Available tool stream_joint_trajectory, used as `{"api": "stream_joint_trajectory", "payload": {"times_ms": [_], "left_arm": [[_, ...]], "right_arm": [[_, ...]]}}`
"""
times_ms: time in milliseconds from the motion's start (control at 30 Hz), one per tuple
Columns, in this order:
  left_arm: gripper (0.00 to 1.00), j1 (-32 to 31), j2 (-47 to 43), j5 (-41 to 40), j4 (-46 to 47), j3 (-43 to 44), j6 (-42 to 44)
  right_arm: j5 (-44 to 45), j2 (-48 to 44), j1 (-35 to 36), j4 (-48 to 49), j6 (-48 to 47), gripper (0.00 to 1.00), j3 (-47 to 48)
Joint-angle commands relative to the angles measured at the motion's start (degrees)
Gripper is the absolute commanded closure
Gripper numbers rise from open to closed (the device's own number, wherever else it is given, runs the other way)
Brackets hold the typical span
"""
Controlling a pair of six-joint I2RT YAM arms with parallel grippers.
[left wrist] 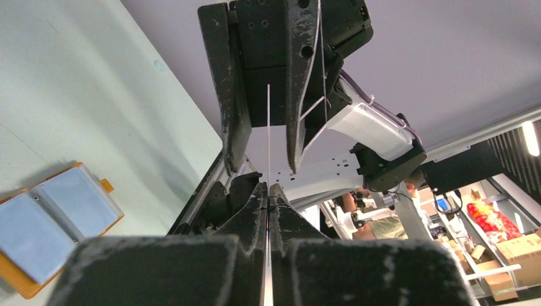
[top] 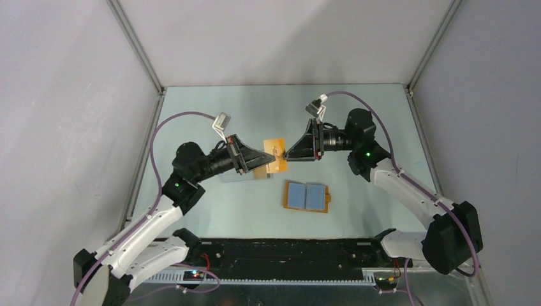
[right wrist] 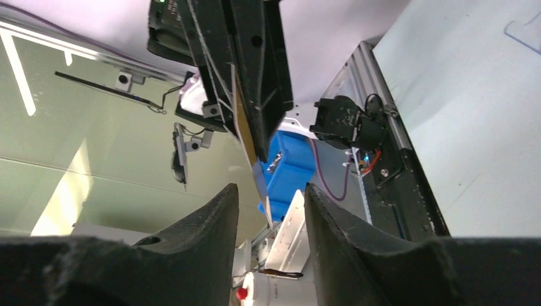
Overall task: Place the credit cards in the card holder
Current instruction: Insert the credit card into the card holder.
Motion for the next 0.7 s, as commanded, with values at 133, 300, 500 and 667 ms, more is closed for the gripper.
{"api": "stream_joint_trajectory", "payload": {"times_ms": [133, 300, 500, 667], "left_arm": [[1.0, -0.44, -0.87, 0.94, 2.47, -1.65, -1.42], [0.99, -0.44, -0.89, 0.72, 2.46, -2.13, -1.71], [0.42, -0.46, -0.1, -2.13, 2.27, -5.04, -2.25], [0.4, -0.52, 4.12, -7.88, -0.09, -9.74, -4.13]], "right_arm": [[-0.76, 3.08, 3.21, 14.44, 9.18, 0.64, 0.34], [-0.19, 4.07, 3.96, 14.23, 9.27, 0.94, 0.41], [5.17, 0.54, 3.49, -4.19, -4.4, 1.0, 0.36], [14.04, -2.23, 0.13, -23.96, -18.65, 1.0, -4.27]]}}
